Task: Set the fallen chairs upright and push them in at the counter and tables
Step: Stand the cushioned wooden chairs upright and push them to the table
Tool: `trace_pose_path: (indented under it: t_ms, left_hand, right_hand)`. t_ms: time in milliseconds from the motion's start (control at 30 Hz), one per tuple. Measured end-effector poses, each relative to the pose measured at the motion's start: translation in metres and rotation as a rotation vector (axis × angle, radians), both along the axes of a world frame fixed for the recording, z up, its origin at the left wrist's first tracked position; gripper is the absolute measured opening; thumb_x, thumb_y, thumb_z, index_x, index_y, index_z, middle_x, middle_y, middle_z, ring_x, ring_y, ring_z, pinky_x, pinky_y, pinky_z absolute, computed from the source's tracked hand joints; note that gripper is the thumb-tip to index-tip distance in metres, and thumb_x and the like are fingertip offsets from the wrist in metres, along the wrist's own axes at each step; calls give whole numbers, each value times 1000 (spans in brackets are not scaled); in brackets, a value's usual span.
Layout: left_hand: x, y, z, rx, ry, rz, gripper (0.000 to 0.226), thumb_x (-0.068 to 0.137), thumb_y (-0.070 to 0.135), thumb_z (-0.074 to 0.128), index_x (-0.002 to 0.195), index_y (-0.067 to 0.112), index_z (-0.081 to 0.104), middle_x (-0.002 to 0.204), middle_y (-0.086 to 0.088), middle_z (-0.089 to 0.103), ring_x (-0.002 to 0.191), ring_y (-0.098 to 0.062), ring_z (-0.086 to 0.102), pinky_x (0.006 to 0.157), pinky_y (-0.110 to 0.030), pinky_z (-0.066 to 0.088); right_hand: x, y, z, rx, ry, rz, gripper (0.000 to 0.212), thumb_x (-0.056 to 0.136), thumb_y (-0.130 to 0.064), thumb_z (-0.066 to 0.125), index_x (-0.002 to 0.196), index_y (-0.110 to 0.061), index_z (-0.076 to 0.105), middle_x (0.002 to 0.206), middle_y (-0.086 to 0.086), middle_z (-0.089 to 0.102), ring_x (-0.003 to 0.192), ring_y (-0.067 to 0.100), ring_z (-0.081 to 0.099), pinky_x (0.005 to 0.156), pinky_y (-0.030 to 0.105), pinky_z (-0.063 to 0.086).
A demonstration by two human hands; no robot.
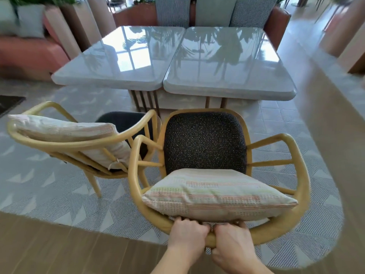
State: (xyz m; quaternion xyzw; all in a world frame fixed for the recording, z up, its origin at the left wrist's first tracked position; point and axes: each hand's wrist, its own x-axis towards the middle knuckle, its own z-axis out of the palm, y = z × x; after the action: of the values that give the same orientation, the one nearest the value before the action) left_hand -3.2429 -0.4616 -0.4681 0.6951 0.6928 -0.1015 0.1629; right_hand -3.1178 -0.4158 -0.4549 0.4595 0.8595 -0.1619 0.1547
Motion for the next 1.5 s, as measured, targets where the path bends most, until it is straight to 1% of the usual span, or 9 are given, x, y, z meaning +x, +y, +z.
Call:
trace_pose_path:
  t_ms: [167, 267, 433, 567, 633, 733, 933, 1100, 1500]
  left_hand:
    - [-2, 2, 2, -76, -47, -51, 28, 93, 24, 39, 115, 16, 54, 113, -18, 62, 107, -38, 56, 89, -42, 34]
    - [-11, 2, 5, -97, -1, -95, 32, 93, 27, 38, 120, 17, 53, 117, -17, 60, 109, -36, 54, 90, -41, 33]
    - [-19, 9, 28, -86, 58, -162, 27, 69, 49, 68, 86, 29, 70, 75, -2, 69, 69, -20, 66, 65, -30, 47]
    - [-20, 14, 25, 61, 4, -150, 26, 88, 36, 52, 105, 20, 63, 99, -13, 67, 92, -32, 63, 80, -39, 41]
    - [-19, 16, 21, -34, -13, -175, 29, 95, 25, 39, 115, 13, 55, 113, -21, 61, 105, -39, 56, 88, -43, 34]
    - [-17, 25, 26, -74, -51, -156, 29, 96, 23, 37, 115, 10, 54, 115, -23, 60, 108, -40, 54, 90, -44, 31]
    - [-25, 57, 43, -30, -57, -169, 22, 83, 26, 54, 103, 19, 58, 105, -13, 66, 99, -35, 61, 82, -41, 38]
    - [-35, 88, 50, 56, -43, -173, 18, 80, 29, 55, 96, 22, 59, 97, -8, 69, 90, -32, 64, 76, -39, 42]
    - [-55, 152, 64, 168, -13, -178, 12, 79, 33, 52, 88, 27, 58, 92, -1, 69, 84, -29, 65, 63, -35, 35]
  right_hand:
    - [-3, 2, -7, -40, -100, -36, 38, 73, -35, 52, 110, -29, 59, 113, -7, 66, 113, 11, 55, 105, 29, 18]
    - [-9, 2, -11, -92, -86, -38, 36, 82, -39, 50, 116, -31, 57, 116, -10, 65, 117, 8, 51, 106, 29, 16]
    - [-14, 4, -10, -102, -50, -69, 35, 94, -39, 38, 125, -34, 54, 126, -11, 61, 122, 8, 49, 112, 29, 13]
    - [-15, 9, -3, -87, -45, -57, 37, 90, -40, 41, 124, -33, 54, 126, -12, 61, 123, 7, 48, 112, 28, 13]
    - [-15, 12, 2, -103, -31, -66, 37, 90, -40, 43, 125, -34, 54, 130, -11, 58, 126, 7, 45, 113, 28, 12]
    - [-11, 21, 8, -115, -20, -58, 38, 92, -40, 41, 128, -36, 52, 136, -12, 53, 130, 7, 39, 112, 27, 11]
    - [-20, 48, 31, -34, -23, -95, 36, 66, -36, 48, 99, -29, 62, 111, -7, 66, 108, 14, 58, 94, 27, 34]
    - [-24, 77, 38, 53, 14, -68, 17, 63, -39, 42, 74, -28, 50, 91, -3, 69, 87, 19, 64, 76, 31, 37]
    - [-41, 139, 45, 181, 44, -40, 22, 66, -47, 44, 69, -26, 50, 77, -2, 67, 73, 22, 64, 59, 32, 38]
